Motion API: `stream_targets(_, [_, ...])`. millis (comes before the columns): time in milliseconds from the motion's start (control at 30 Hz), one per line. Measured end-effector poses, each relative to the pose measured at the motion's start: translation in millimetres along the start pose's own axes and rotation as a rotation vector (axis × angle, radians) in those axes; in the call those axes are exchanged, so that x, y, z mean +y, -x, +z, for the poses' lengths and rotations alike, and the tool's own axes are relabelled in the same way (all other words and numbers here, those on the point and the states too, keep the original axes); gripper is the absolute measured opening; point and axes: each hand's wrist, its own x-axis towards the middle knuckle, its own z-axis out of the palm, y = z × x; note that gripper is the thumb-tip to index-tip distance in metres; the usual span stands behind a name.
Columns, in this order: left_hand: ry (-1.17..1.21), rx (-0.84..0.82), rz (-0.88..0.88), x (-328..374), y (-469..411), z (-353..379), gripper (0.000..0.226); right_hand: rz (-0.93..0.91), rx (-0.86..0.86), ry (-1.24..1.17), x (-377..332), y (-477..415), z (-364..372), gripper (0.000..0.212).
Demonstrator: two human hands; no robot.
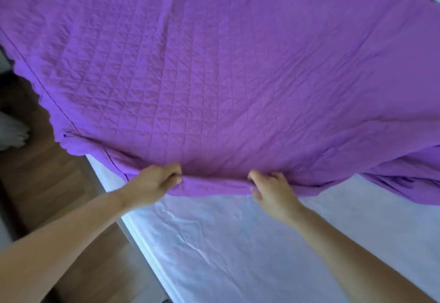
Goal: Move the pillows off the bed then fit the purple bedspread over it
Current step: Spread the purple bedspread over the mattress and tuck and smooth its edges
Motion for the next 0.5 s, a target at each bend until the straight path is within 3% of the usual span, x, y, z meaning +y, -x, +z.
stream_targets(67, [0.075,0.175,-0.014,0.7,-23.0,-20.4,0.029,0.038,0.157,-0.026,11.0,-33.6,-16.3,0.031])
stream_targets(133, [0.028,0.34,-0.043,6.7,-52.8,-41.8,0.019,0.104,0.276,0.167,14.9,-71.0,-32.2,0.026])
stream_targets(233, [-0.19,0.496,-0.164,6.0,-98.5,-62.5,0.013,0.289,0.328,0.486,15.3,-117.7,-41.3,0.025])
stream_targets(300, [-0.363,0.532,-0.205,-0.6,-121.0,-67.1,0.018,0.396,0.318,0.532,11.6,-139.7,-36.4,0.025])
stream_targets(400, [-0.507,0.475,-0.301,-8.6,-138.0,-59.9,0.021,0.474,0.356,0.411,7.0,-149.1,-15.3,0.03])
stream_targets(500, [-0.333,0.422,-0.324,-16.3,-141.5,-42.8,0.021,0.321,0.305,0.057,7.1,-140.0,21.3,0.023])
